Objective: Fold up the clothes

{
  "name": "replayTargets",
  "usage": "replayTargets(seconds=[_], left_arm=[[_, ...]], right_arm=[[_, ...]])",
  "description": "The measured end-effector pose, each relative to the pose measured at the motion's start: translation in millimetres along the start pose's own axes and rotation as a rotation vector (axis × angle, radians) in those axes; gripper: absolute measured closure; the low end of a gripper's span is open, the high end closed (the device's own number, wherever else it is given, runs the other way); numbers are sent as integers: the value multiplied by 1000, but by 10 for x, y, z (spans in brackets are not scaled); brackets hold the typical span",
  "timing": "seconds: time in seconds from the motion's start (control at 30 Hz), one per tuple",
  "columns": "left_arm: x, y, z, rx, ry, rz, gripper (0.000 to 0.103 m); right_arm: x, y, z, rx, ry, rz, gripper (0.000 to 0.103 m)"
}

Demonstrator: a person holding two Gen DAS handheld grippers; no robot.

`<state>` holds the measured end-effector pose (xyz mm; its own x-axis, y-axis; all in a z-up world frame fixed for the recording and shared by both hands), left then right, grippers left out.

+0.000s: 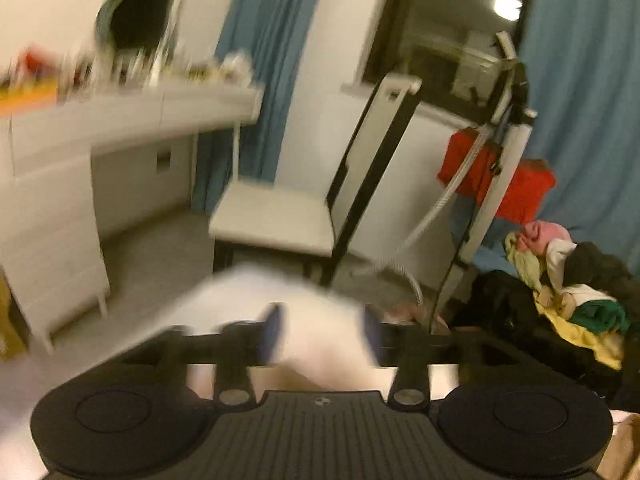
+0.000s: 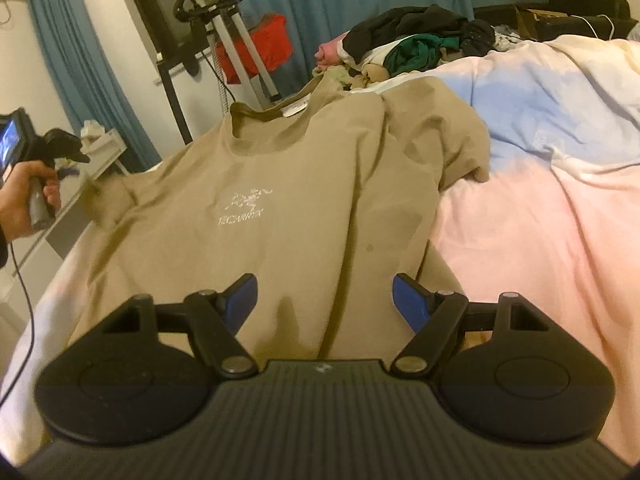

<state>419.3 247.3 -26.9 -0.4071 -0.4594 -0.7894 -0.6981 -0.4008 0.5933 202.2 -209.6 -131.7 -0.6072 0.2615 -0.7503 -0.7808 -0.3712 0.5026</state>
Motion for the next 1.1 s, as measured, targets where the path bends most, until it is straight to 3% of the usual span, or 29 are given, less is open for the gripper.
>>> replayTargets(seconds=[0.1, 0.23, 0.33, 0.43, 0.53, 0.6, 0.63, 0.67, 0.7, 0.77, 0.9, 0.97, 1.03, 1.1], left_arm=[[271, -10, 293, 41, 65, 93, 43], [632, 146, 398, 100, -1, 84, 43], [859, 309, 267, 152, -71, 94, 42], [1073, 405, -63, 157, -142, 103, 41], [1319, 362, -320, 112, -201, 105, 42], [1445, 302, -402, 18, -254, 103, 48], [1476, 279, -389, 1, -250, 101, 51], [1502, 261, -373, -15, -244, 98, 62], [1486, 285, -330, -15, -222, 87, 80], [1417, 325, -214, 5, -162, 77, 96], [1147, 434, 77, 64, -26, 39, 99], [1046, 460, 257, 56, 23, 13, 100], [1017, 402, 426, -22, 42, -4, 100], [1050, 323, 597, -85, 69, 36, 100]], right_arm=[[7, -28, 35, -10, 3, 6, 27], [38, -23, 85, -18, 9, 15, 27], [53, -11, 123, -16, 21, 17, 27], [53, -5, 148, -9, 34, 14, 27], [57, -21, 150, -1, 40, 16, 27], [59, -32, 134, 2, 38, 21, 27], [58, -34, 124, 1, 34, 24, 27], [50, -28, 114, -1, 27, 24, 27], [40, -19, 104, -3, 20, 23, 27], [17, 13, 88, -9, 4, 14, 27], [-13, 77, 55, -21, -19, -1, 27], [-29, 110, 39, -28, -30, -8, 27], [-32, 138, 33, -30, -30, -19, 27], [-30, 153, 25, -23, -23, -22, 27]])
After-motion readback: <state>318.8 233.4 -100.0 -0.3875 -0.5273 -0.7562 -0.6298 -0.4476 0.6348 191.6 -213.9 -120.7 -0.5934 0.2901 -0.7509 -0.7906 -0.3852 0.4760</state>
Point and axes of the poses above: each gripper's, at about its wrist camera, not at the fingertips, and y roughly against the way its jaws point, z to its left, x to its underside, the point moved 2 cm from there along -y, roughly the way its jaws point, and after that the axes turned 9 degrees about -x, right-handed, at the moved point
